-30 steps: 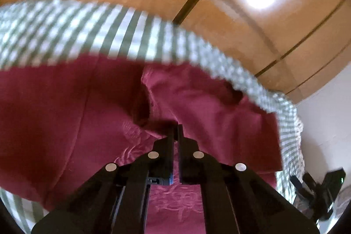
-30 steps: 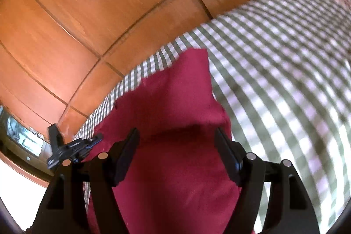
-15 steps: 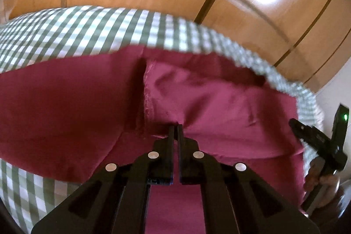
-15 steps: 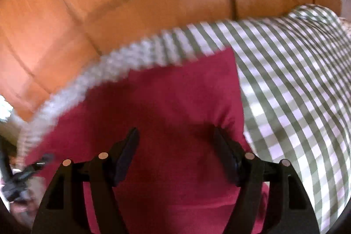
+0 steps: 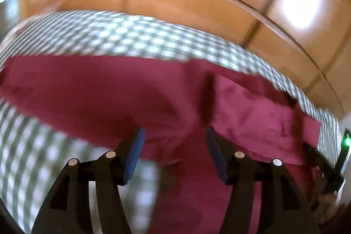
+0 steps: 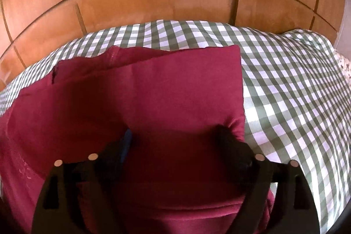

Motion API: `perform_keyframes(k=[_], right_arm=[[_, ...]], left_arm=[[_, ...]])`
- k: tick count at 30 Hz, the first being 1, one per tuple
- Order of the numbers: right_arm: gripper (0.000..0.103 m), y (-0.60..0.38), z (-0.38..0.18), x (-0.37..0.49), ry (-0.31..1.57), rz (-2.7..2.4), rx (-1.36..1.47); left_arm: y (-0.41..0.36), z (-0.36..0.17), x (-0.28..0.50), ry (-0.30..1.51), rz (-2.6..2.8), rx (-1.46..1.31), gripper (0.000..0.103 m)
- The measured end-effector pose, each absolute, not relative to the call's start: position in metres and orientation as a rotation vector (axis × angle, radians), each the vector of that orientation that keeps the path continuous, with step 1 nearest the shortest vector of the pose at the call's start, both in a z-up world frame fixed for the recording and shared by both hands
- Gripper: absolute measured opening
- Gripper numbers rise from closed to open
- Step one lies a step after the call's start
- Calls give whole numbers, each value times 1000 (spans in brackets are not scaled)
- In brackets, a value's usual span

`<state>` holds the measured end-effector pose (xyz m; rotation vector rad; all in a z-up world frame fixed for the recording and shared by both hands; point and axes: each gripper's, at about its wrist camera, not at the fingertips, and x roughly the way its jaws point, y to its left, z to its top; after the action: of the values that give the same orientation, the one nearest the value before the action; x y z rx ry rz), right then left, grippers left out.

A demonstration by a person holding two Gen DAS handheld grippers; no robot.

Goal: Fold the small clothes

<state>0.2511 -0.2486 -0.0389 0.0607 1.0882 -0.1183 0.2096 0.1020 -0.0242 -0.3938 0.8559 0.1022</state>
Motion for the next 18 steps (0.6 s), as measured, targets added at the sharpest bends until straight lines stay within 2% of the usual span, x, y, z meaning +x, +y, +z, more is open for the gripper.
perform_keyframes(k=[2, 3, 6, 12, 15, 18], right_arm=[[94, -244, -27, 243, 1061, -131, 40], [94, -240, -19, 232, 1031, -121, 46], [95, -222, -4, 203, 1009, -47, 63], [97, -176, -13, 150, 1066, 112, 8], [101, -167, -25, 141, 1105, 127, -21], [101, -170, -33, 145, 1138, 135, 8]], left_arm=[[130, -24, 190, 841, 147, -458, 57], [137, -26, 184, 839, 165, -466, 57], [175, -30, 163, 841, 247, -511, 69], [263, -45, 125, 786, 394, -755, 70], [295, -41, 115, 745, 470, -794, 79], [318, -39, 113, 734, 486, -833, 79]])
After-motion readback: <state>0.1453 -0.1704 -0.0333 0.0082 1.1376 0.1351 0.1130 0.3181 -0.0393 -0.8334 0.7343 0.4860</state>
